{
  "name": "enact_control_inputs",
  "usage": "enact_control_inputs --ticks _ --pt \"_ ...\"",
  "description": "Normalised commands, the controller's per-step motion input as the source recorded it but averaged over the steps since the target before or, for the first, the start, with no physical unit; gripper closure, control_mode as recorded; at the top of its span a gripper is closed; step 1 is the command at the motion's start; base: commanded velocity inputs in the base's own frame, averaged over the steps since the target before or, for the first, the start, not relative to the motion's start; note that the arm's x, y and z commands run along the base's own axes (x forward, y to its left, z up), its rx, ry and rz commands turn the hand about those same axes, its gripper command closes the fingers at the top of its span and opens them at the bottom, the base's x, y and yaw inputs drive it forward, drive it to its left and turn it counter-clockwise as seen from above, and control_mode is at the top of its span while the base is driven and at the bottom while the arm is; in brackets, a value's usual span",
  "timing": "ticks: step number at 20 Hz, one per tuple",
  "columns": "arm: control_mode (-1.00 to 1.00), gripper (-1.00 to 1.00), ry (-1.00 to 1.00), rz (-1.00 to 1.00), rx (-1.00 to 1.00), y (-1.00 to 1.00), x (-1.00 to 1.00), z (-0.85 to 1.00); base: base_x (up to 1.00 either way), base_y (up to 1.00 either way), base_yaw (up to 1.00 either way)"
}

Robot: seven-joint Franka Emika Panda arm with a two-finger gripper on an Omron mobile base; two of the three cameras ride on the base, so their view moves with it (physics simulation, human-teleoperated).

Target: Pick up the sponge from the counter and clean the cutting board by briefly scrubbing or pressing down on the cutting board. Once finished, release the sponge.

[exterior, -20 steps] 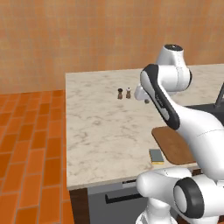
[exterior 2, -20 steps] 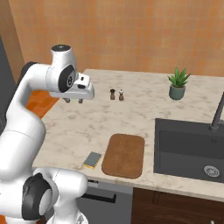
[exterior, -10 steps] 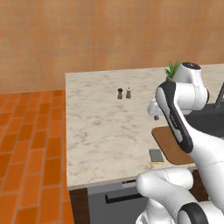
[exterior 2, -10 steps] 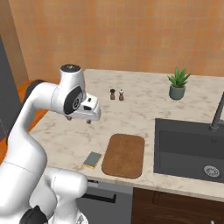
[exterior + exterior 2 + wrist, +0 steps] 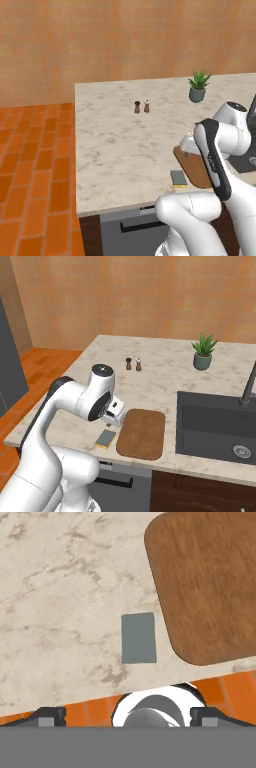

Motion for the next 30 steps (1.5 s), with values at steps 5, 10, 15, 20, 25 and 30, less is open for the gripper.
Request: enact_control_inputs --ticks 5,10,15,20,25,30 --pt "-1.0 -1.0 0.07 -0.18 0.0 0.0 0.11 -0.61 0.0 0.0 0.0" --pt "-1.0 -1.0 0.01 0.0 -0.01 0.01 0.11 -0.25 0.0 0.0 0.0" --pt "-1.0 -1.0 0.0 0.0 -0.03 0.02 0.01 -0.2 0.0 0.0 0.0" --pt "-1.0 -1.0 0.03 0.0 -0.02 0.04 0.19 -0.29 0.0 0.0 0.0" --pt "-1.0 -1.0 0.0 0.0 -0.02 0.04 0.07 -0.17 0.0 0.0 0.0" --pt "-1.0 -1.0 0.03 0.0 -0.03 0.02 0.3 -0.19 0.0 0.0 0.0"
